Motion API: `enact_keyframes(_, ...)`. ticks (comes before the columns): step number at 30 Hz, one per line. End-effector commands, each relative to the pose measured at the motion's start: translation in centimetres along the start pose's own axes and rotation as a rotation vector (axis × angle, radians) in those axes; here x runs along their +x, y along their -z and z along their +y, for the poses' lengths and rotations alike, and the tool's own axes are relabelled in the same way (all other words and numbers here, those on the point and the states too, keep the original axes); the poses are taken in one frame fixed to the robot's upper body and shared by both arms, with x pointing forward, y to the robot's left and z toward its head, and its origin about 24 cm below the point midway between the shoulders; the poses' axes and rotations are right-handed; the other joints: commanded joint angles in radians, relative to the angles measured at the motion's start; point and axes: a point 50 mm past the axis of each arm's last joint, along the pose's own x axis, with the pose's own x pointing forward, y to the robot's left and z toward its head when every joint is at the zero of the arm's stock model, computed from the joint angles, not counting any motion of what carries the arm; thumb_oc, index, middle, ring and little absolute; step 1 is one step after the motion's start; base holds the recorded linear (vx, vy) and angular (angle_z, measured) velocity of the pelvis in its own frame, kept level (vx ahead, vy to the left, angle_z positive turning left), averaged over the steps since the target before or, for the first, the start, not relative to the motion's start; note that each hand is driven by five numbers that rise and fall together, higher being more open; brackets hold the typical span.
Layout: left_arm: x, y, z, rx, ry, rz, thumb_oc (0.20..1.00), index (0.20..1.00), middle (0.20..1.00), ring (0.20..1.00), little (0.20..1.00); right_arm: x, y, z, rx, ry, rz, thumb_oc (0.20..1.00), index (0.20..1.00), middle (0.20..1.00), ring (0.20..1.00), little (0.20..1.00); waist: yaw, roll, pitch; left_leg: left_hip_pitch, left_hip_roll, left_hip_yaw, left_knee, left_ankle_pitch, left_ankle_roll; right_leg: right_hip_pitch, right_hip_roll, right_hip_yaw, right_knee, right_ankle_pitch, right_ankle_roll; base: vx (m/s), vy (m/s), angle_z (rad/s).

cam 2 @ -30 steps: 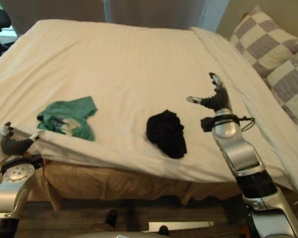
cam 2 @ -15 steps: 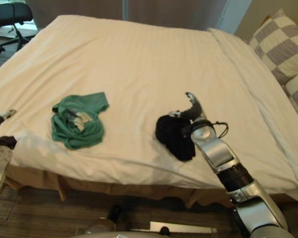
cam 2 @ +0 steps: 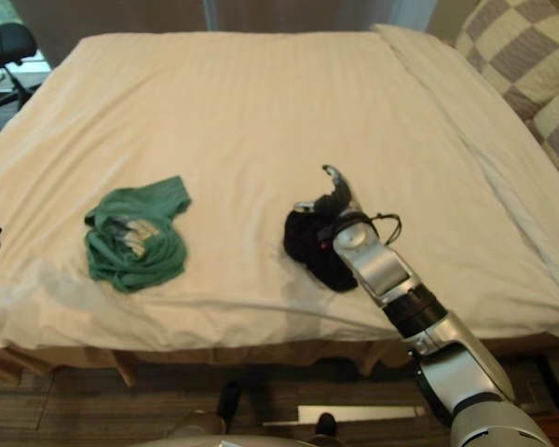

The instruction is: Tidy up the quilt and then pick up the clothes from the bed and put them into the laundry hamper.

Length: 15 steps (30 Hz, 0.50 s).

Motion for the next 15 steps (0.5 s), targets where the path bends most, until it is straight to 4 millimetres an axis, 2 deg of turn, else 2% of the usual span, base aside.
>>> enact_keyframes(1,1.9,-1.6,2.7,0.024,-0.111,0.015,1.0,1.0,1.0,1.0,1.0,0.9,-4.8,-2.1,-0.053,0.083,-0.166,1.0,1.0,1.0,1.0,1.0,-0.016,-0.008,0.046,-0.023,-0.02,0.092,-0.007,-0.036,0.02,-0.096,-0.001,0.07,0.039,0.02,-0.017,-0.18,0.129,-0.2)
enact_keyframes(3,2.1,-1.0,1.4,0.032,-0.13,0.051,1.0,1.0,1.0,1.0,1.0,1.0,-6.1,-3.3,-0.075,0.104,-0.235,1.0,1.0,1.0,1.0,1.0,-0.034,-0.001,0.121,-0.058,-0.016,0.103,-0.007,-0.018,0.022,-0.15,0.004,0.109,0.052,0.03,-0.019,-0.23,0.239,-0.25)
enact_keyframes(9,1.5,-1.2,-1.2,0.065,-0.171,0.034,1.0,1.0,1.0,1.0,1.0,0.9,-7.3,-4.4,-0.091,0.114,-0.294,1.0,1.0,1.0,1.0,1.0,-0.056,-0.011,0.203,-0.11,-0.014,0.127,0.04,-0.014,0.022,-0.202,0.004,0.157,0.07,0.043,-0.019,-0.07,0.165,-0.23)
enact_keyframes(15,1.2,-3.5,-2.0,0.013,-0.216,-0.035,1.0,1.0,1.0,1.0,1.0,1.0,-8.6,-4.8,-0.076,0.127,-0.346,1.0,1.0,1.0,1.0,1.0,-0.074,-0.029,0.273,-0.16,-0.015,0.154,0.076,-0.021,0.022,-0.258,0.002,0.188,0.085,0.059,-0.013,-0.05,0.114,-0.1)
